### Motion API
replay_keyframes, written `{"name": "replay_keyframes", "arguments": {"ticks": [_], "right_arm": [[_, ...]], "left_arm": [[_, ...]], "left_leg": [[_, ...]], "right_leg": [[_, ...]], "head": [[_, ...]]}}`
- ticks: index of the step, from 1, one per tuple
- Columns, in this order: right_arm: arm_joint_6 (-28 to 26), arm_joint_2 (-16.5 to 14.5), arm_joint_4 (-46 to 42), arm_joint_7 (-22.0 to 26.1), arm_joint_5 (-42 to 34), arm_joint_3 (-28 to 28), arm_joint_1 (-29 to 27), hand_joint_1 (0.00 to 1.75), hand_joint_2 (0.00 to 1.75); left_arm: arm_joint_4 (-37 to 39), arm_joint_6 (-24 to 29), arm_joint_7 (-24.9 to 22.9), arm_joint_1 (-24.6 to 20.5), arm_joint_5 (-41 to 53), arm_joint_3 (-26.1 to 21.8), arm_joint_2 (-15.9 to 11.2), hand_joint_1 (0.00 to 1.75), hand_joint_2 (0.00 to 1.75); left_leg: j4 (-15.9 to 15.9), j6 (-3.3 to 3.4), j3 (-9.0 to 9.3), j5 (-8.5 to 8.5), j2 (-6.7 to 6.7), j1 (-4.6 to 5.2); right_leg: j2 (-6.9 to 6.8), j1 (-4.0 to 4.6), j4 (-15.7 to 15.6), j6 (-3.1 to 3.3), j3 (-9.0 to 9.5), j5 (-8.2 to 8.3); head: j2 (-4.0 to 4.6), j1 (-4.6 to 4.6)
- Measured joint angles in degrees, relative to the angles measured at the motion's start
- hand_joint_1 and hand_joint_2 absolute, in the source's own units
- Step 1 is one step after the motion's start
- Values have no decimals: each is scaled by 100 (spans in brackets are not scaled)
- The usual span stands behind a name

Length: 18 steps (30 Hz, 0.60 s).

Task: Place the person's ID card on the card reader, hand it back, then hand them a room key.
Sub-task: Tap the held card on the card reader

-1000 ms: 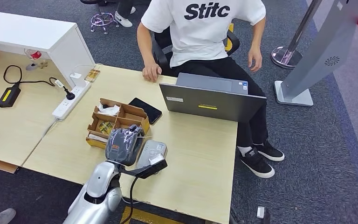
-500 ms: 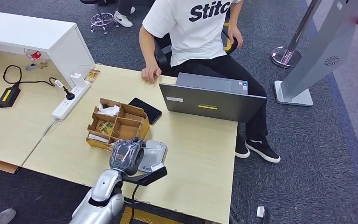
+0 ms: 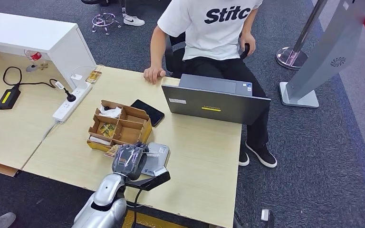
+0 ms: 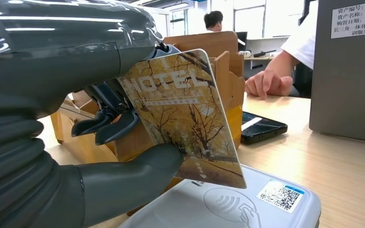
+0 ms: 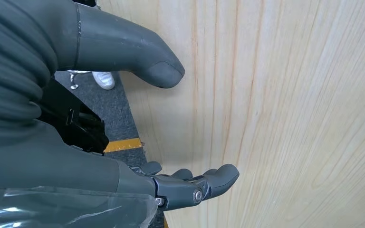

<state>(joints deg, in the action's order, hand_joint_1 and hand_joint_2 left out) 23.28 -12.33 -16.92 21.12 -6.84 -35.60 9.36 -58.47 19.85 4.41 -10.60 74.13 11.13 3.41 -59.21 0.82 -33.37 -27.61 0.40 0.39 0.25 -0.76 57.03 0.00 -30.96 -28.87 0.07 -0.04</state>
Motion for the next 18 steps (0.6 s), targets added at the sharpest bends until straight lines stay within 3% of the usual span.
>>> {"name": "replay_keyframes", "arguments": {"ticks": [18], "right_arm": [[4, 2, 2, -22, -87, 139, -7, 0, 175]], "left_arm": [[78, -48, -42, -380, 60, -96, -99, 175, 175]], "left_leg": [[0, -2, 0, 1, 6, -3]], "right_leg": [[5, 3, 2, 6, -2, 4]], "head": [[0, -1]]}}
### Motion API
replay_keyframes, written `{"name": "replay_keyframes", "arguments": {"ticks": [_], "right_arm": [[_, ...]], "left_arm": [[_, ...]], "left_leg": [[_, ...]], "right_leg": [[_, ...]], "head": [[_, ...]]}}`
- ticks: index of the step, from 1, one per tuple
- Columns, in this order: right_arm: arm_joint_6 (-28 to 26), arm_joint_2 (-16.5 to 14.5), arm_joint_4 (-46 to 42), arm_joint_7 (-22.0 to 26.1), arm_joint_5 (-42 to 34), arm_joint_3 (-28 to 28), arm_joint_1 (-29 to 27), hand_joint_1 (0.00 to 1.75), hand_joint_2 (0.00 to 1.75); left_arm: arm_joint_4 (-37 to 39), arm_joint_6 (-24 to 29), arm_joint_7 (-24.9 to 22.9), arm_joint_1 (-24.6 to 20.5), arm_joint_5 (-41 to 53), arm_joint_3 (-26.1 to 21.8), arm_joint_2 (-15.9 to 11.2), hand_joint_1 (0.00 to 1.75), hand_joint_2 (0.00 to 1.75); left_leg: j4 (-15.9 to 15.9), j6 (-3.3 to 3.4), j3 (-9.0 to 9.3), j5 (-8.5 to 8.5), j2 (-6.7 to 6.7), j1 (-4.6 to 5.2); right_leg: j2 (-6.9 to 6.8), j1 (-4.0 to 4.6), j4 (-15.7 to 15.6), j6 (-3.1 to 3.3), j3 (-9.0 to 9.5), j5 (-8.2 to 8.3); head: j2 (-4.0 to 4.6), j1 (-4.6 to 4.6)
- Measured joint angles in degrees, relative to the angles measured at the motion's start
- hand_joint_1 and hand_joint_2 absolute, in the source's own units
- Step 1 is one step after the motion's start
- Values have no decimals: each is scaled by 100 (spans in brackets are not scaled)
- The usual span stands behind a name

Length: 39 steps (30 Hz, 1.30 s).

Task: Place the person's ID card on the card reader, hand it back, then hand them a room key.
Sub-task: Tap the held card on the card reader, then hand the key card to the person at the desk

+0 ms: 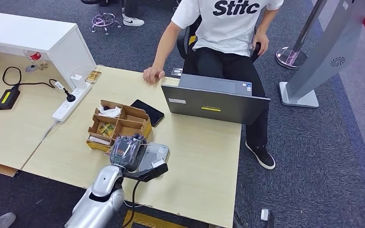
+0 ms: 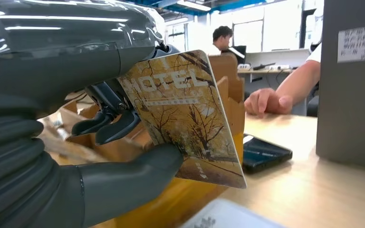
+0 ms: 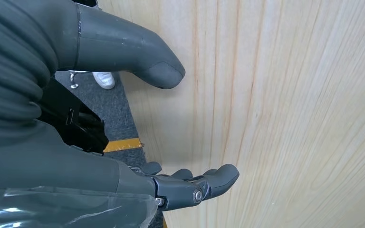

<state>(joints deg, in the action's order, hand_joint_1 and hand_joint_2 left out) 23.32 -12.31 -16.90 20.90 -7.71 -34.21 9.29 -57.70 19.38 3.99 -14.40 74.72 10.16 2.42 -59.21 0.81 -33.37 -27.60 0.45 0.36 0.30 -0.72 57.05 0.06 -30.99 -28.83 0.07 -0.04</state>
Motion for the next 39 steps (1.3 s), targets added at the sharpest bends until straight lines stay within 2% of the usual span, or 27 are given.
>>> {"name": "replay_keyframes", "arguments": {"ticks": [10, 19, 39], "right_arm": [[4, 5, 0, 19, -112, 52, -10, 0, 175], [9, 14, 0, 35, -194, 135, -30, 0, 175], [9, 16, 0, 44, -228, 160, -33, 0, 175]], "left_arm": [[-862, -32, -15, -343, -464, -238, -371, 175, 175], [-1432, 44, 46, -379, -769, -467, -582, 175, 175], [-1588, 160, 113, -371, -847, -583, -669, 175, 175]], "left_leg": [[1, -8, 0, 5, 3, -4], [1, -9, 0, 5, 3, -4], [1, -9, 0, 6, 3, -4]], "right_leg": [[4, 3, 4, 3, -3, 2], [4, 3, 5, 3, -3, 2], [4, 3, 5, 4, -2, 2]], "head": [[0, 1], [0, 1], [0, 0]]}}
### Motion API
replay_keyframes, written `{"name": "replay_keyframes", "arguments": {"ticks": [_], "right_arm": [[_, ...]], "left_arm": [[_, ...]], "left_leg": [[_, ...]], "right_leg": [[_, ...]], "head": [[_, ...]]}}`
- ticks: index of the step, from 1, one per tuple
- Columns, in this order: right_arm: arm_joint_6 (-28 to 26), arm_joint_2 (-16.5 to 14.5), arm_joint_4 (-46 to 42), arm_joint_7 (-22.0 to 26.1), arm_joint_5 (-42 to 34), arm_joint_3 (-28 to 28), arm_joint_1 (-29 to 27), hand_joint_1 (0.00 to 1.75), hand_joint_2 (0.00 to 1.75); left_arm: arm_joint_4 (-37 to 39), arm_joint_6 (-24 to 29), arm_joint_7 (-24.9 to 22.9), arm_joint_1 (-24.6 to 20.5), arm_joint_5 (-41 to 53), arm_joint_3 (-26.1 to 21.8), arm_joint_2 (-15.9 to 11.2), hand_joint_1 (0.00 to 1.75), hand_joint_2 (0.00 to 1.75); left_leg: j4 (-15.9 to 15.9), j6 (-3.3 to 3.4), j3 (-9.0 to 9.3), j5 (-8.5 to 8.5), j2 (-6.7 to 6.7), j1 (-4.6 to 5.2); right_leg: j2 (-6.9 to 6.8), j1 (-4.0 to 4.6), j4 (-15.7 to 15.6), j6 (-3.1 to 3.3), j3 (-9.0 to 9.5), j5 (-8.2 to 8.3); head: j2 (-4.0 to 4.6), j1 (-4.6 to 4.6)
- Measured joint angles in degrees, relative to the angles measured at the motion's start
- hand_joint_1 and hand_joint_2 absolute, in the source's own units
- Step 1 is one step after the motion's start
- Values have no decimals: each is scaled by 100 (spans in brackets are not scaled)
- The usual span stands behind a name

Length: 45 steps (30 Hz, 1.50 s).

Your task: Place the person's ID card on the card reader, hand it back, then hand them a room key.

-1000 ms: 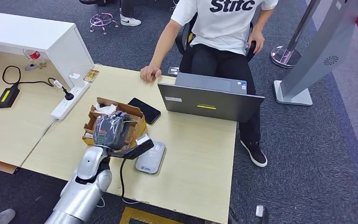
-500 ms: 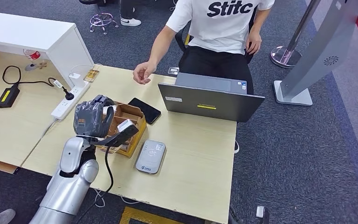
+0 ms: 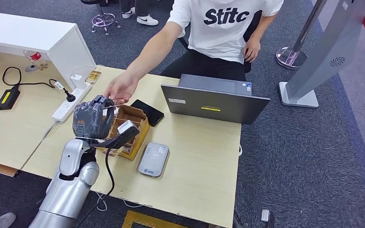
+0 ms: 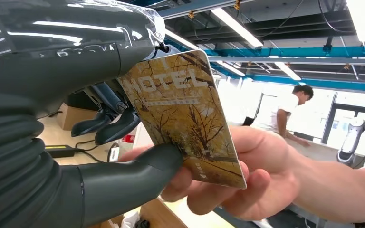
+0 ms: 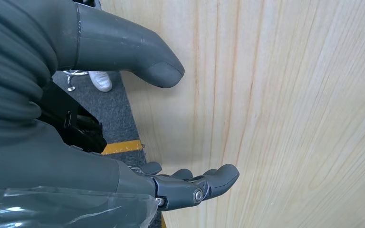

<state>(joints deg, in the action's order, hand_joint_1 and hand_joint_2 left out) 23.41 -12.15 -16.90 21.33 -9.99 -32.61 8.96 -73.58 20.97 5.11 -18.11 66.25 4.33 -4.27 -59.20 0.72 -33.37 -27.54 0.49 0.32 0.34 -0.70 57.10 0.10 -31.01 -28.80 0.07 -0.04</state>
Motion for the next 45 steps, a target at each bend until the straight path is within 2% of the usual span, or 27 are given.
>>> {"name": "replay_keyframes", "arguments": {"ticks": [10, 14, 19, 23, 28, 34, 39, 45], "right_arm": [[0, 2, 0, 0, -15, 5, -1, 0, 175], [5, 2, 0, 1, -24, 10, -1, 0, 175], [14, 2, 0, 29, -69, 11, -2, 0, 175], [29, 3, 0, 65, -133, 11, -10, 0, 175], [70, 6, 0, 132, -246, 11, -44, 0, 175], [168, 10, 0, 241, -391, 7, -111, 0, 175], [258, 21, -2, 272, -440, 3, -153, 0, 175], [271, 34, -1, 265, -434, 2, -168, 0, 175]], "left_arm": [[-27, 5, 2, -1, -26, -3, -14, 172, 175], [-28, -13, 5, 1, -26, -3, -14, 3, 175], [-61, -58, 60, 86, -50, -3, -7, 0, 175], [-247, -72, 184, 324, -113, 5, 77, 0, 175], [-663, -60, 498, 867, -156, 177, 253, 0, 175], [-1106, 3, 926, 1736, -182, 495, 371, 0, 175], [-1267, 8, 867, 2261, 528, 708, 302, 0, 175], [-1268, 202, 640, 2485, 1038, 746, 34, 0, 175]], "left_leg": [[0, 0, 0, 0, 5, 0], [0, -1, -1, -2, 24, 0], [0, -4, -3, -5, 26, 0], [0, -4, -3, -6, 27, 0], [0, -3, -3, -7, 26, 5], [0, 4, -5, -12, 26, 7], [1, 5, -6, -13, 24, 6], [1, 3, -6, -11, 21, 6]], "right_leg": [[5, 0, 0, 0, -2, 0], [24, 0, 0, 2, -8, 2], [25, 0, -1, 3, -12, 2], [25, 0, -1, 3, -12, 2], [25, -1, -4, 3, -12, 2], [24, -2, -7, -2, -12, -2], [21, -1, -7, -3, -12, -3], [17, -1, -6, -3, -10, -2]], "head": [[0, 0], [0, 0], [0, 0], [0, 1], [0, 0], [0, 0], [0, 0], [0, 0]]}}
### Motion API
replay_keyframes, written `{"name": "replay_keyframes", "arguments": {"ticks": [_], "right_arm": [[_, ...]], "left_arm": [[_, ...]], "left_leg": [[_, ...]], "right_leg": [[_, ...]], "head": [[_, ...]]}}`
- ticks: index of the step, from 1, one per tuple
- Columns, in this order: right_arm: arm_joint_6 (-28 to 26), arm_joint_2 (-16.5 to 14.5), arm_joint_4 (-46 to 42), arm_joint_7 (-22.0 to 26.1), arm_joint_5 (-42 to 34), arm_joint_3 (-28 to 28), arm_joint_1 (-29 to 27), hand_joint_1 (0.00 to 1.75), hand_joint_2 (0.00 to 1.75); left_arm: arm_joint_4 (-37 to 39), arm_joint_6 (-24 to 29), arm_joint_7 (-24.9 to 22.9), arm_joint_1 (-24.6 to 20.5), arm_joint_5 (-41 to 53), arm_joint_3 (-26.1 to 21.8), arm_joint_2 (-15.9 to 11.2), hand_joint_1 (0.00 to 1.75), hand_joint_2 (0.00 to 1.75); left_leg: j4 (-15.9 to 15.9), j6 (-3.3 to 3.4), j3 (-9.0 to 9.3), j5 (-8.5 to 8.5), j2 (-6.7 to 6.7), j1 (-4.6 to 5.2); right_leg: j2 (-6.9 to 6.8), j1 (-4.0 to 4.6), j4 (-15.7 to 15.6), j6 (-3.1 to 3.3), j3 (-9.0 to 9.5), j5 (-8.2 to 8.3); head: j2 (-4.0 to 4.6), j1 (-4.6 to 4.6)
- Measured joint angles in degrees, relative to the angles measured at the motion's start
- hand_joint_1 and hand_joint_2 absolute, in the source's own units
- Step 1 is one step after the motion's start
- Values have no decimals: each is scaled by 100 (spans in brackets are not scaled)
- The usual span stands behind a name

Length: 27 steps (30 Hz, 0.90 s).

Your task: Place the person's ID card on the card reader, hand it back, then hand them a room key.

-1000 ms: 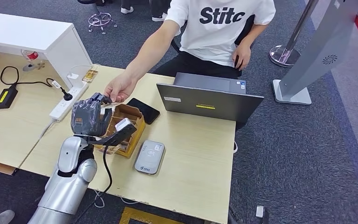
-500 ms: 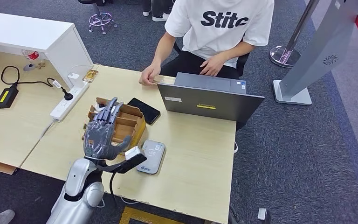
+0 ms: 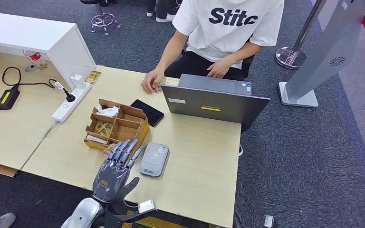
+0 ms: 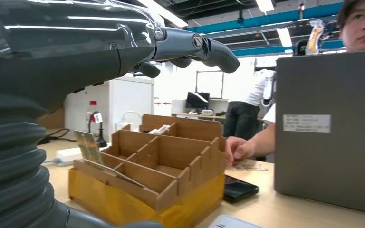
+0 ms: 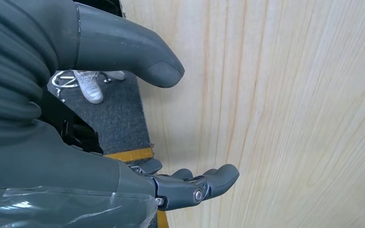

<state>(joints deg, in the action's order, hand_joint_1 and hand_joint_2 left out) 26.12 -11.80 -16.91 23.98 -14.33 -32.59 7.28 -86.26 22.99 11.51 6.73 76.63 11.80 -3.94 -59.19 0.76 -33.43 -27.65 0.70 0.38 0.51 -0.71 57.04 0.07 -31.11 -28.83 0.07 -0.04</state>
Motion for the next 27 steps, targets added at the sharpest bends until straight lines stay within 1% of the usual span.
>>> {"name": "replay_keyframes", "arguments": {"ticks": [4, 10, 17, 27], "right_arm": [[-7, 2, 1, 1, 38, 0, 0, 0, 175], [-9, 2, 1, -9, 81, 0, 2, 0, 175], [-17, 2, 1, -45, 118, 3, 9, 0, 175], [-39, 2, 1, -106, 137, 14, 29, 0, 175]], "left_arm": [[49, 112, -39, 2, -128, -84, -112, 0, 175], [243, 140, -3, -126, -335, -431, -186, 0, 175], [572, 110, 8, -374, -340, -696, -199, 0, 175], [1018, 53, -55, -695, -225, -796, -195, 0, 175]], "left_leg": [[0, 0, 0, 0, -2, 0], [0, 0, 0, 0, -3, -1], [0, 0, 0, 0, -6, 0], [0, 0, 0, 0, -4, -1]], "right_leg": [[-2, 0, 1, 0, 1, 0], [-2, -1, 0, 0, 1, 0], [-3, -1, 0, 0, 2, 0], [-3, 0, 0, 1, 1, 1]], "head": [[0, -1], [0, -1], [0, -1], [0, 0]]}}
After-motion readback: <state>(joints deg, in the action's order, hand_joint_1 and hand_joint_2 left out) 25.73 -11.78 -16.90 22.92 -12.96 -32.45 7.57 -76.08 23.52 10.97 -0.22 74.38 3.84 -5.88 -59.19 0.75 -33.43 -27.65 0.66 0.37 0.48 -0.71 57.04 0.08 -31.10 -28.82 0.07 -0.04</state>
